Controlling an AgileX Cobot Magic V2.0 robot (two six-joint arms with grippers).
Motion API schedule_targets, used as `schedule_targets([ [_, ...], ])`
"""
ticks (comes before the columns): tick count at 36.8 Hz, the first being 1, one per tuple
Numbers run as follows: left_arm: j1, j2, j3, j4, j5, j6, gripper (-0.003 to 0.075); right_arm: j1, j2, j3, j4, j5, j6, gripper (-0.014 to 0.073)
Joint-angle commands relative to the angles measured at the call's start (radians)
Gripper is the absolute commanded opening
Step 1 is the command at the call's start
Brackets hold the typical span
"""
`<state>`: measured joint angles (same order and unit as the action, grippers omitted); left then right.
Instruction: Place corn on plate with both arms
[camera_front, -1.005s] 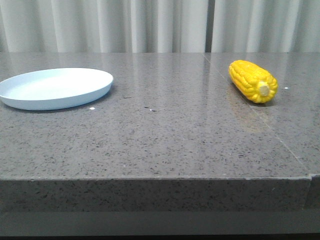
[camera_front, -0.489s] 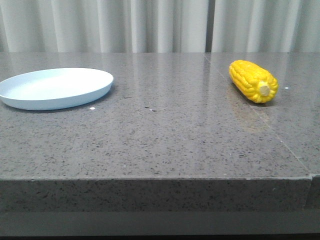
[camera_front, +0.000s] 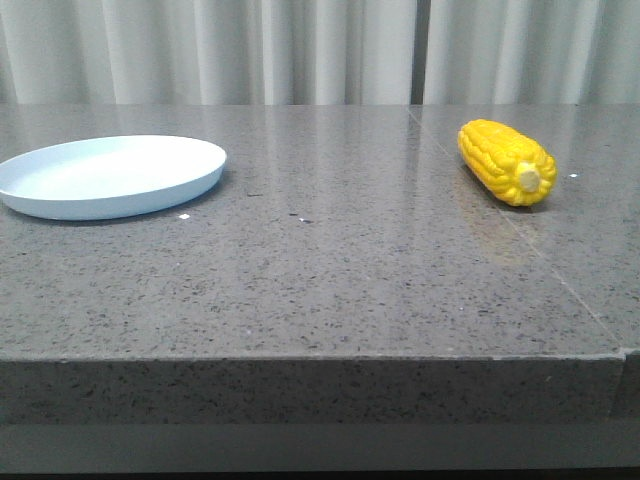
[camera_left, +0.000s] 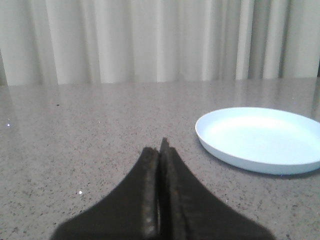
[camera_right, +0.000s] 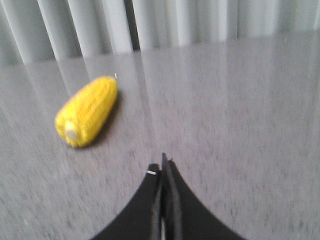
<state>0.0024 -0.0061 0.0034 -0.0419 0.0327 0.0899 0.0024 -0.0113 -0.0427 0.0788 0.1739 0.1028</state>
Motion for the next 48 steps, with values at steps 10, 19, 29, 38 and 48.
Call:
schedule_targets([
  [10, -0.001, 0.078, -0.323, -0.021, 0.155, -0.032, -0.0020, 0.000, 0.131, -0.366, -0.002, 0.119, -0.011, -0.0060],
  [19, -0.001, 0.293, -0.504, 0.000, 0.264, 0.029, -0.0020, 0.000, 0.367, -0.530, -0.002, 0.132, -0.011, -0.0060],
  [29, -0.001, 0.385, -0.539, -0.002, 0.219, 0.029, -0.0020, 0.000, 0.468, -0.542, -0.002, 0.091, -0.011, -0.0057],
  [38, -0.001, 0.385, -0.539, -0.002, 0.183, 0.029, 0.0235, 0.000, 0.468, -0.542, -0.002, 0.078, -0.011, 0.0223],
  [48, -0.001, 0.385, -0.537, -0.008, 0.183, 0.029, 0.0692, 0.000, 0.468, -0.542, -0.002, 0.078, -0.011, 0.0655],
])
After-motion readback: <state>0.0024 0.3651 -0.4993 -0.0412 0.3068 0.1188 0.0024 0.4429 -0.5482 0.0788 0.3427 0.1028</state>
